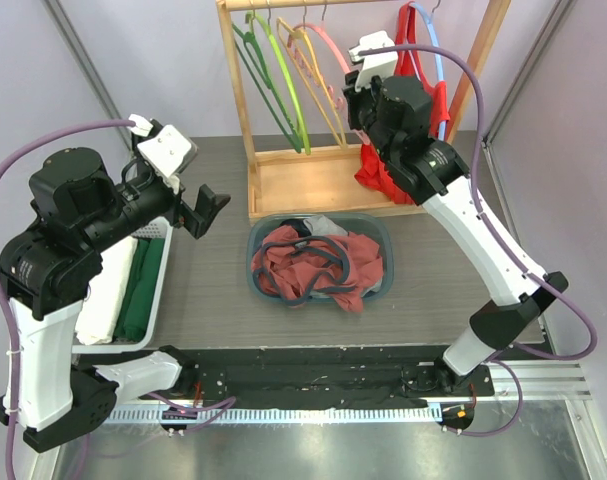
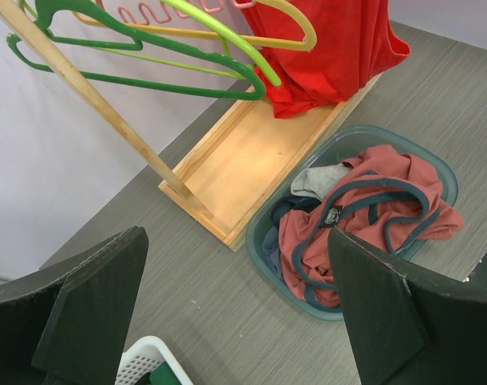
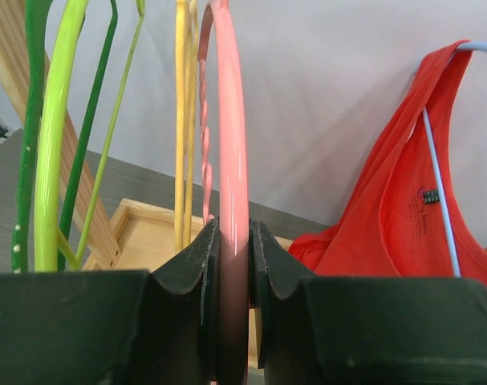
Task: Remove the tank top from the hanger
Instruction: Place the hanger at the clothesline.
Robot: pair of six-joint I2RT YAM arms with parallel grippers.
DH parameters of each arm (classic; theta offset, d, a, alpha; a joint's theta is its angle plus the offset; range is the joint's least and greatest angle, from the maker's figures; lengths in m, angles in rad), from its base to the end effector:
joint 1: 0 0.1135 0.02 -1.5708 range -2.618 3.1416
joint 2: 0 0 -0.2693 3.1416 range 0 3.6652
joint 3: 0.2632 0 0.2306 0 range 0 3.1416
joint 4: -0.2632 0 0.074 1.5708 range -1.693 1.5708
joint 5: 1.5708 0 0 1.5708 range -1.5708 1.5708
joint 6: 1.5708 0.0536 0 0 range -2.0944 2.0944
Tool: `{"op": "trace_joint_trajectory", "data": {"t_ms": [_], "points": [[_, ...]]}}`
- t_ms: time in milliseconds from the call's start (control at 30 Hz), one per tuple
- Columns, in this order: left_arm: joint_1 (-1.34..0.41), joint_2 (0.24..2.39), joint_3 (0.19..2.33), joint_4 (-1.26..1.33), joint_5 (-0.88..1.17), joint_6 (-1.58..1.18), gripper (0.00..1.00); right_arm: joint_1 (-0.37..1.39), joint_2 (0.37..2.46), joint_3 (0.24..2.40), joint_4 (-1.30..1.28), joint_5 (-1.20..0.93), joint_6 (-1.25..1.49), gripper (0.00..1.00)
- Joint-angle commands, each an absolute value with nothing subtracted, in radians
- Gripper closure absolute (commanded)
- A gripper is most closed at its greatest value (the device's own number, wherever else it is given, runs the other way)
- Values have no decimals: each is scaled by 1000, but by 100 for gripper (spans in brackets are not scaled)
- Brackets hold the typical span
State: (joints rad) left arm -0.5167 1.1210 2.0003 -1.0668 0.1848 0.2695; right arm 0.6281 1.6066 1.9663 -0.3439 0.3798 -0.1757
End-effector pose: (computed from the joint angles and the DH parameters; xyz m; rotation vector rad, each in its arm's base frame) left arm 0.1022 -0.0694 0.5422 0.8000 1.5761 -0.3420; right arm 0.2873 0.1841 0.5191 -0.3230 1.5226 0.0619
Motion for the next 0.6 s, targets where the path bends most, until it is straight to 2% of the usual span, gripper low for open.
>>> {"op": "trace_joint_trajectory", "data": {"t_ms": [0, 67, 167, 200, 267, 367, 500, 567], "points": [[-511, 1109, 2002, -1049, 199, 262, 0, 635, 1511, 1890, -328, 342, -127, 99], [-509, 1111, 1999, -1049, 202, 261, 0, 641, 1479, 1859, -342, 339, -129, 97], [-509, 1112, 1990, -1043, 195, 243, 0, 643, 1447, 1870, -386, 339, -133, 71], [-509, 1117, 1987, -1042, 186, 235, 0, 643, 1442, 1884, -421, 341, -136, 53], [-511, 1126, 1977, -1057, 161, 226, 0, 643, 1425, 1943, -458, 356, -153, 40], [-511, 1143, 1967, -1084, 140, 225, 0, 643, 1387, 1983, -491, 405, -188, 28], [-511, 1128, 1921, -1059, 149, 229, 0, 618, 1347, 2029, -505, 512, -228, 24], [-512, 1112, 1902, -1031, 158, 227, 0, 547, 1351, 2048, -509, 547, -222, 23]]}}
